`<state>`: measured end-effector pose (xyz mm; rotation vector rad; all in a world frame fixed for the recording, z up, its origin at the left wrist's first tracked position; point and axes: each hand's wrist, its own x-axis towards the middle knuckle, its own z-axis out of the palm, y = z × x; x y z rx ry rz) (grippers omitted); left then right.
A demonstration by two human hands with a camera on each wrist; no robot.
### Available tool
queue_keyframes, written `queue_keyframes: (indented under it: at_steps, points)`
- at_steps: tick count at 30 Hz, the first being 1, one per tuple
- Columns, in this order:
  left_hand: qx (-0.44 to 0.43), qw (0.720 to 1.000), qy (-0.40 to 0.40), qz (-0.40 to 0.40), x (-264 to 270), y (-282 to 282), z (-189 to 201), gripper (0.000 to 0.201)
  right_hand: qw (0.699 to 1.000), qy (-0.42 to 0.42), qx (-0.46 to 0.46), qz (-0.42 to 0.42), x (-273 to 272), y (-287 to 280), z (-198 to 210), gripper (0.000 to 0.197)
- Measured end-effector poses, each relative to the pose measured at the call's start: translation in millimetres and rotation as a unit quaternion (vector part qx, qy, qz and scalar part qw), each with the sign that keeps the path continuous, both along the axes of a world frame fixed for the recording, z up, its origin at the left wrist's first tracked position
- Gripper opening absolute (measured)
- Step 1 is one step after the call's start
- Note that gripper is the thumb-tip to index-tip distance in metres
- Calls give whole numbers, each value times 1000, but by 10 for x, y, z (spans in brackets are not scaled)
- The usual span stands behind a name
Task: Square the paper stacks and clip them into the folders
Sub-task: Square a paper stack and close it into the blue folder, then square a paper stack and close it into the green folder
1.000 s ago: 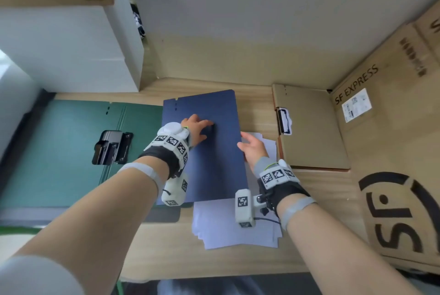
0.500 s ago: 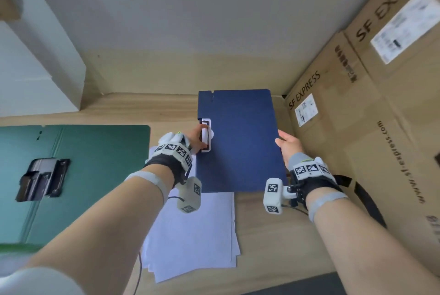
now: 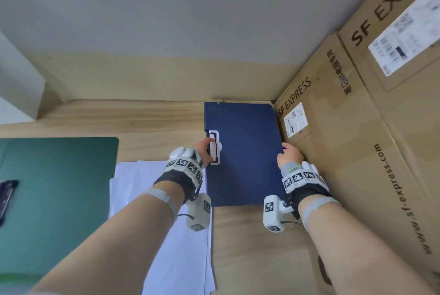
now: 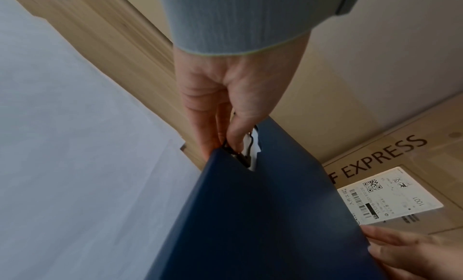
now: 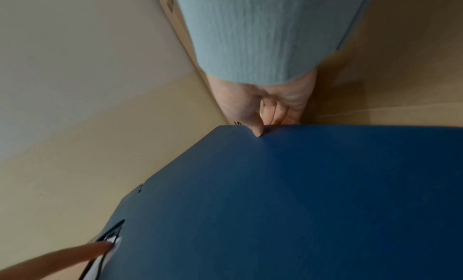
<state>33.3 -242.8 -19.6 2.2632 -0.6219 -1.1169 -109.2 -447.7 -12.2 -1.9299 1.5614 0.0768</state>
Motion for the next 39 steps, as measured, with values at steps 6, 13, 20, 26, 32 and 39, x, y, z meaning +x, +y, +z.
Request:
queue_keyframes:
  at_steps: [6,13,20,26,32,39]
  points:
    - [3,1000,2,16,18,-163,-59,60,1000,14,-12,15,116,-88,-88,57]
    - [22,999,-33,1,50,-363,-100,58,997,44,1,63,170,-117,-81,62]
    - [40,996,-84,-6,103,-471,-42,36,995,38,-13,89,109,-120,-85,59]
    - [57,996,-68,-4,73,-492,35,49,994,28,-21,101,117,-11,-85,55]
    - [28,996,-77,40,15,-492,32,45,993,43,14,110,151,157,-57,51]
    - [25,999,-41,6,36,-392,120,45,995,32,38,91,200,337,-42,49]
